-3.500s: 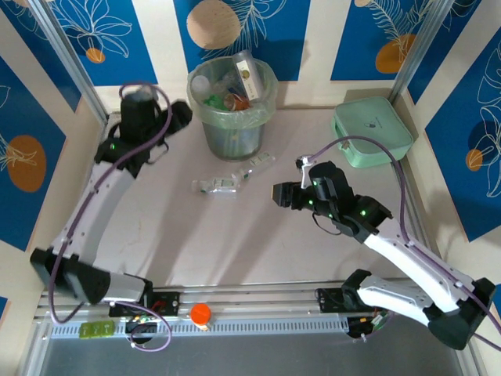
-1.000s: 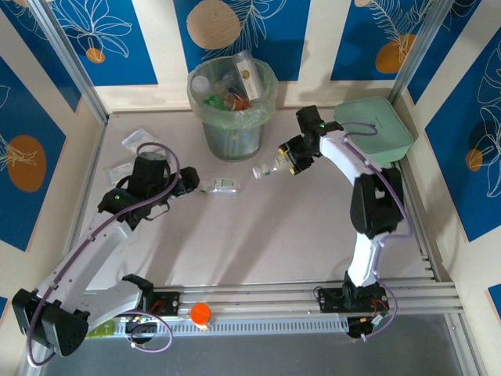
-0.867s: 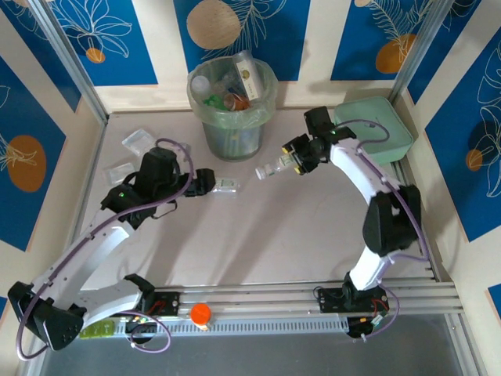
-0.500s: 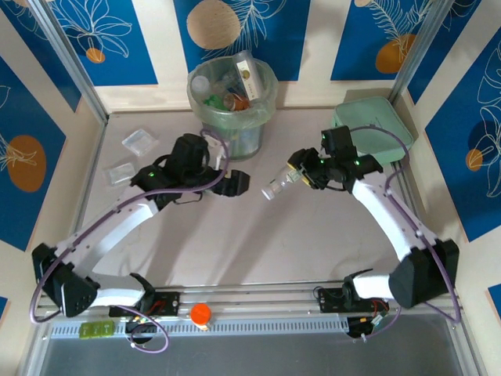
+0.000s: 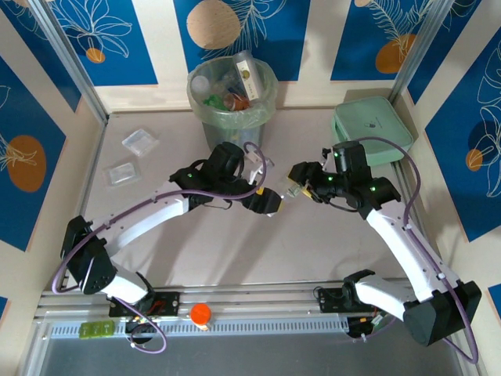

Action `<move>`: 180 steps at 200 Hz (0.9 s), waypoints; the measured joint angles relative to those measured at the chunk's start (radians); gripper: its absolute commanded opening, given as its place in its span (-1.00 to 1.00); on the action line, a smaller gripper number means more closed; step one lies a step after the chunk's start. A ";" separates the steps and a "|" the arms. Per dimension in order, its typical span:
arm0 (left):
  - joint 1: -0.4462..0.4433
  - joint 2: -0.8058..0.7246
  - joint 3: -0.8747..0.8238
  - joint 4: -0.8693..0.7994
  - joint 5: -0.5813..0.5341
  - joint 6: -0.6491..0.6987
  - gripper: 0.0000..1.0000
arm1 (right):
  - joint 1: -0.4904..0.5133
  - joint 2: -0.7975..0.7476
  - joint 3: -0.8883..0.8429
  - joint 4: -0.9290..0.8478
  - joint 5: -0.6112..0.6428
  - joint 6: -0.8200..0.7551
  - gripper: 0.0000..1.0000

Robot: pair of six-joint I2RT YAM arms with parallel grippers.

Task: Put the plastic bottles in the bin

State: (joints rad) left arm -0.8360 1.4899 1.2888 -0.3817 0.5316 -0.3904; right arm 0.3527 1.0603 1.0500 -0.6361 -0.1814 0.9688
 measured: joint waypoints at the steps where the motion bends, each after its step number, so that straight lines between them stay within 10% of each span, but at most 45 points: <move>1: 0.000 0.000 0.000 0.002 0.001 0.000 0.67 | 0.002 0.000 -0.001 0.000 -0.002 0.000 0.01; 70: -0.007 0.056 0.001 0.103 0.015 -0.035 0.65 | 0.056 0.004 -0.008 0.053 -0.037 0.027 0.05; 148: -0.008 0.064 0.001 0.135 -0.005 -0.080 0.03 | 0.064 -0.001 -0.026 0.098 -0.043 0.057 0.05; 180: -0.008 0.064 0.001 0.143 -0.008 -0.079 -0.01 | 0.067 -0.005 -0.025 0.095 -0.031 0.059 0.62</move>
State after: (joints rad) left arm -0.8440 1.5536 1.2896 -0.2382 0.5232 -0.4690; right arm 0.4194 1.0554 1.0252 -0.5411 -0.2123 1.0279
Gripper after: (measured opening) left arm 0.575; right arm 0.736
